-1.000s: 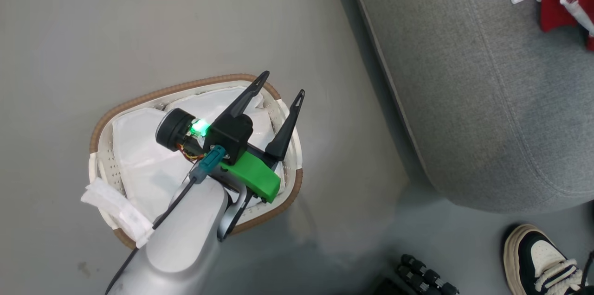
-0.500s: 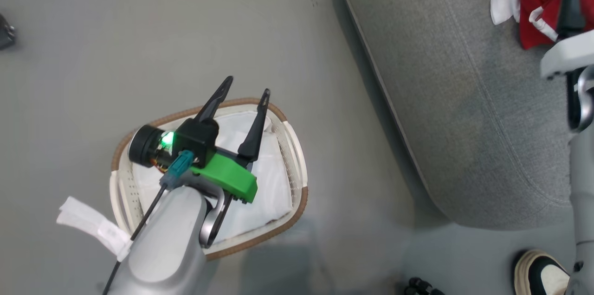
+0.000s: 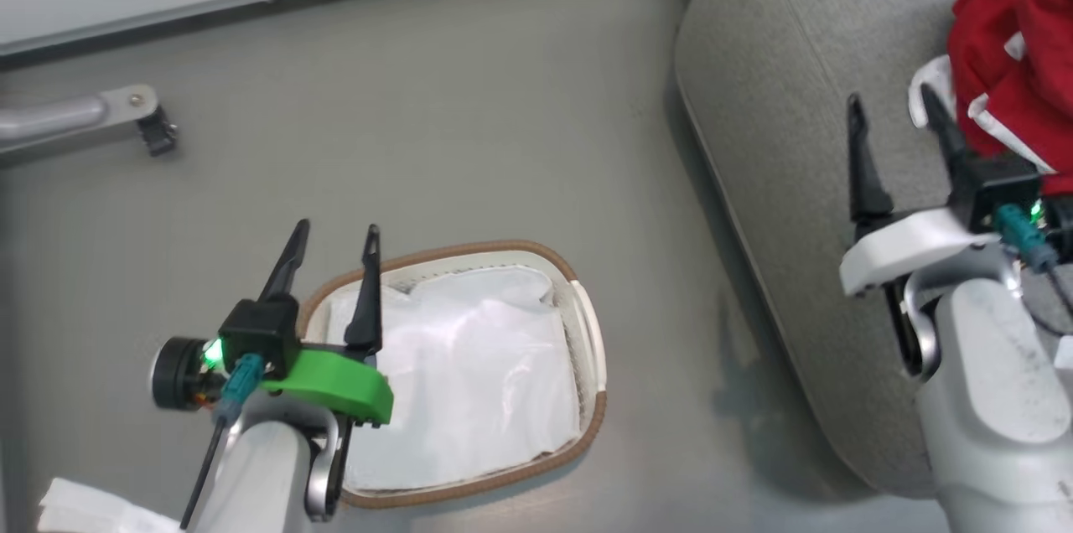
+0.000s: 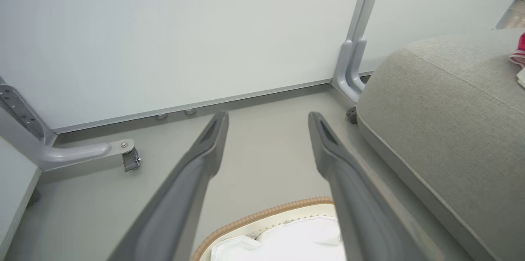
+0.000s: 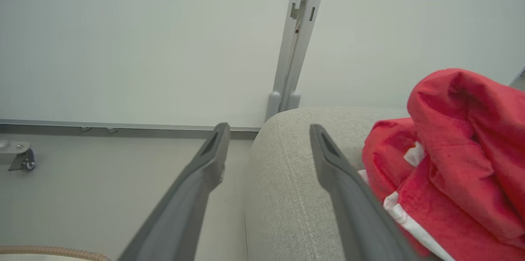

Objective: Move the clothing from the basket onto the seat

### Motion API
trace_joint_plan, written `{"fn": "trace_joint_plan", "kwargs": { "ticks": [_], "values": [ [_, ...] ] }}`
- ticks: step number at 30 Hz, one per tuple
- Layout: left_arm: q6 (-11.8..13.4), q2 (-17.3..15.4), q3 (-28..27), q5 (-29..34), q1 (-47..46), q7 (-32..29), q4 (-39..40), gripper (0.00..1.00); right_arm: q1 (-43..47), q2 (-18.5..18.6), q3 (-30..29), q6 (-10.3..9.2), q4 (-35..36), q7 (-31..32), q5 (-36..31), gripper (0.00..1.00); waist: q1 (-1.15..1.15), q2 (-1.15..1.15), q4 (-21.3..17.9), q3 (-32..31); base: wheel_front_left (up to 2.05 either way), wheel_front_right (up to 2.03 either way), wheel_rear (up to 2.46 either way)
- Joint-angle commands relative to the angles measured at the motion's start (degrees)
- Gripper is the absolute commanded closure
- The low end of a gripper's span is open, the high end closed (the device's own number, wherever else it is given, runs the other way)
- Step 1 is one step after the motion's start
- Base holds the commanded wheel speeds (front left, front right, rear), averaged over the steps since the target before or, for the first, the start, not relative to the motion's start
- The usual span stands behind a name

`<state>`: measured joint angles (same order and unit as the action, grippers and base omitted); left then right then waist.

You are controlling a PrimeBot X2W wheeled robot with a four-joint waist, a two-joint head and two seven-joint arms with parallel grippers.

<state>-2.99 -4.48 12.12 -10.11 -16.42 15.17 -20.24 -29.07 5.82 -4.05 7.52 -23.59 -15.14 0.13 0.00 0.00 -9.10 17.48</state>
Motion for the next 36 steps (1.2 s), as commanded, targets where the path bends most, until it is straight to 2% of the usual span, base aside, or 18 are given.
{"fn": "trace_joint_plan", "kwargs": {
  "ticks": [1, 11, 20, 34, 35, 36],
  "values": [
    [0.56, 0.17, -2.08, 0.93, 2.39, -0.05, 0.57, 0.0, 2.5, -0.52, 0.52, -0.07, -0.4, 0.0, 0.46, 0.0, 0.0, 0.0, 4.23, -4.28, 0.0, 0.0, 0.0],
    [1.32, 1.06, -9.13, 2.49, 7.45, -0.05, 1.55, 0.0, 8.09, -2.53, 2.84, -0.06, -1.48, 0.0, 1.19, 0.0, 0.0, 0.0, 6.48, -7.0, 0.0, 0.0, 0.0],
    [1.51, 1.45, -12.71, 3.18, 12.27, -0.05, 0.85, 0.0, 13.46, -2.67, 5.45, -0.06, -0.46, 0.0, 4.32, 0.0, 0.0, 0.0, 7.42, -9.62, 0.0, 0.0, 0.0],
    [1.32, 1.49, -12.58, -0.99, 16.31, -0.05, -0.45, 0.0, 19.34, -2.72, 6.31, -0.06, 0.33, 0.0, 6.95, 0.0, 0.0, 0.0, 8.76, -12.6, 0.0, 0.0, 0.0],
    [1.22, 1.6, -12.43, -0.98, 15.49, 0.0, -0.48, 1.0, 18.25, -2.99, 6.43, 0.0, 0.41, 0.01, 6.66, 1.0, 0.0, 0.0, 8.67, -12.52, 0.0, 0.0, 0.0],
    [1.21, 1.64, -12.4, -1.0, 15.55, -0.01, -0.84, 1.0, 18.37, -3.05, 6.45, 0.0, 0.05, 0.01, 6.7, 1.0, 0.0, 0.0, 8.7, -12.59, 0.0, 0.0, 0.0]
  ]
}}
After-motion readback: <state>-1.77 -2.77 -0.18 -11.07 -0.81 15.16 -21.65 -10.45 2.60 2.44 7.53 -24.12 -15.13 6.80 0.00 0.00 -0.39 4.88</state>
